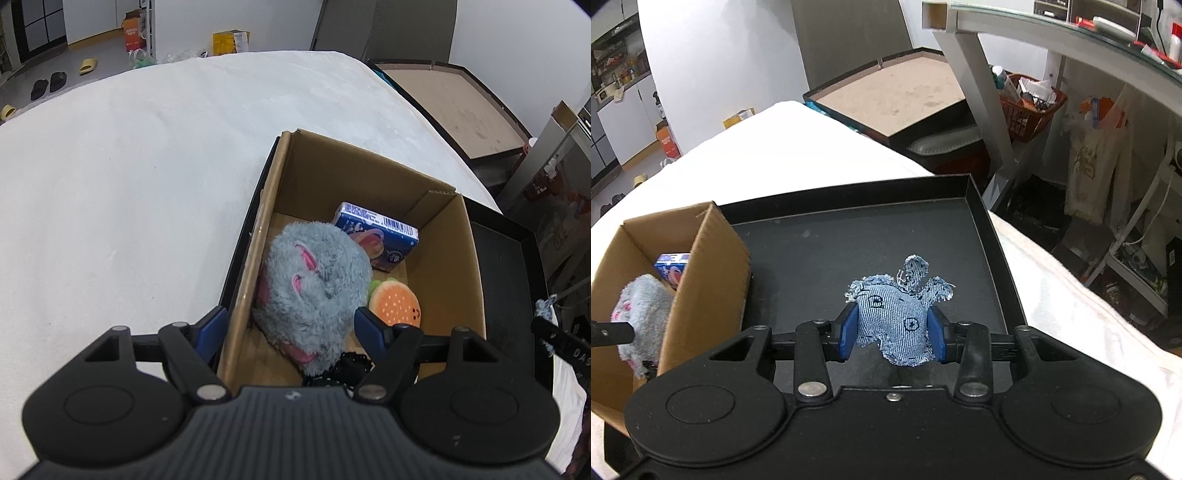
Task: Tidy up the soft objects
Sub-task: 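Move the right gripper to the blue denim plush and grasp it, then carry the blue denim plush into the box and open the right gripper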
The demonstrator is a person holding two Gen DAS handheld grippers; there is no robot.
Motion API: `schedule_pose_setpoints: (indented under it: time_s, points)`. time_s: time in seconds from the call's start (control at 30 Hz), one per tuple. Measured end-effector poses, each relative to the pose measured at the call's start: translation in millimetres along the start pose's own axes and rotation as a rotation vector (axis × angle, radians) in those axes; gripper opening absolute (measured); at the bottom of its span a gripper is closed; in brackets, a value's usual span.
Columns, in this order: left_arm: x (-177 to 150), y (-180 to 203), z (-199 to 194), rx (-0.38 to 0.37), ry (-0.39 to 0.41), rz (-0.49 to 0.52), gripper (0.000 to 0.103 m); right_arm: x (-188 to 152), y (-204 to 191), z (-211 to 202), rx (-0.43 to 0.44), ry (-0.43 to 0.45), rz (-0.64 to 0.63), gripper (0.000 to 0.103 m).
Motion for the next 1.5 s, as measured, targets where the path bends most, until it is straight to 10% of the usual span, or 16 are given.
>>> schedule_pose_setpoints:
  time_s: [0.63,1.23,1.5]
  points:
    - [-5.9,-14.1,-5.7,-0.067,-0.001,-0.012,0.069,21.6,-49.8,-53.8,0.039,0.103,-0.072,0.04]
    - [-9.1,-47.6,-7.7,-0.087,-0.007,-0.078,0.02,31.8,-119.6,-68.9,0.044,0.141,-0.168,0.041]
    - [-8.2,-54.4,-5.9,-0.107,-0.011,-0.102,0.02,34.9,-152.0,-66.3,0.056,0.14,-0.219,0.041]
Point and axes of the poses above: each gripper's, at about its wrist camera, not at the fingertips, and z roughly the way its jaws point, y to its right, x to its top, the point moved 4 cm from there along z, roughly the way its jaws point, and after that the axes turned 2 degrees about -y, right-handed, at the moved point
